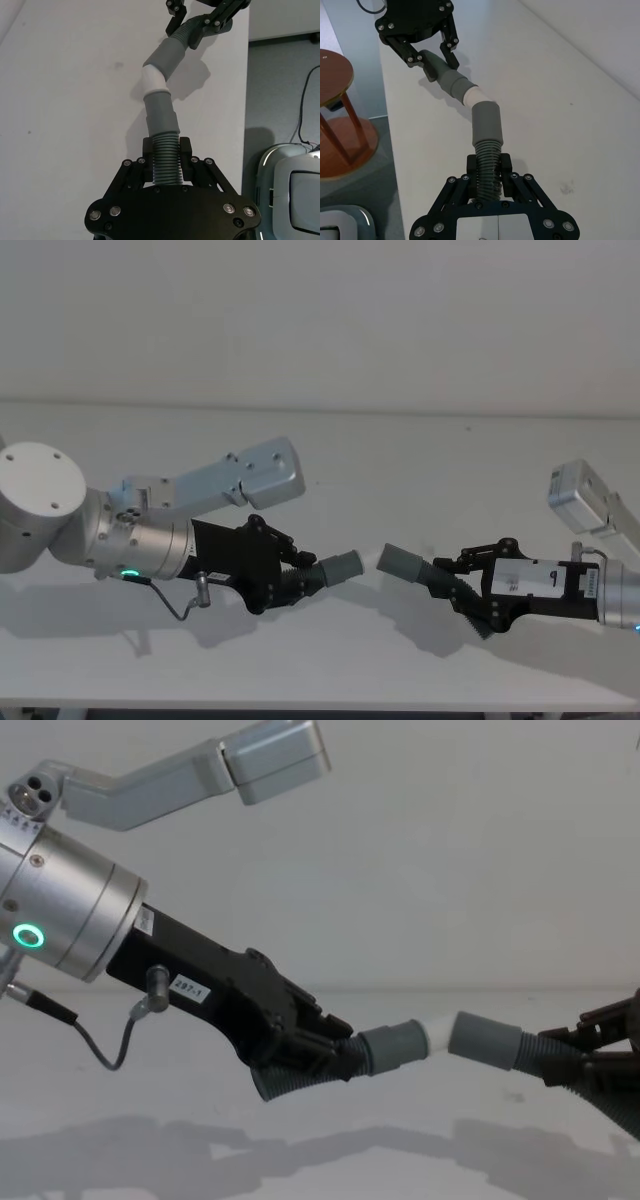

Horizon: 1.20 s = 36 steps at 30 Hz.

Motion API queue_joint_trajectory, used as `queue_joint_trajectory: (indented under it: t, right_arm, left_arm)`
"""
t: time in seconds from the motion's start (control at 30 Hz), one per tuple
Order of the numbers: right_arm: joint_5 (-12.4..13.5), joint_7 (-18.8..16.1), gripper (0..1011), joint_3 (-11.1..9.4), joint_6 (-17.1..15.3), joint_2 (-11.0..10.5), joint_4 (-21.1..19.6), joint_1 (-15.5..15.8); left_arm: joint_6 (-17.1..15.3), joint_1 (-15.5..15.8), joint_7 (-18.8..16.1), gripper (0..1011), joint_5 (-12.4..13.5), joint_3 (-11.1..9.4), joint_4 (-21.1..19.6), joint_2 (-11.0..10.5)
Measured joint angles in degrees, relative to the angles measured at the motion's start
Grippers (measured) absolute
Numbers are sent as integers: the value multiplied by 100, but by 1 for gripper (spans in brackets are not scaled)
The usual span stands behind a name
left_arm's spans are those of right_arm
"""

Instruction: Use both hands to pick up one end of the pipe from the table, align the ends, and insert them.

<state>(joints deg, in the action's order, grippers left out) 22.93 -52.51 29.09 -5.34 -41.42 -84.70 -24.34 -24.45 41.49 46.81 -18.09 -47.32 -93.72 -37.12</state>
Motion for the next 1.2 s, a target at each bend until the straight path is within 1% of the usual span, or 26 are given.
queue_joint_trajectory:
  t: [0.4,0.7,1.2]
  right_arm:
    - [39,-40,273,63,9,-11,50,-66]
    - [105,-171,273,127,110,-40,76,-121]
    - [165,-268,271,176,160,-63,77,-156]
  left_arm:
    - [20,54,109,300,-83,-68,-31,-72]
    - [28,114,203,300,-125,-137,-33,-110]
    - [-15,172,239,301,-164,-211,-43,-138]
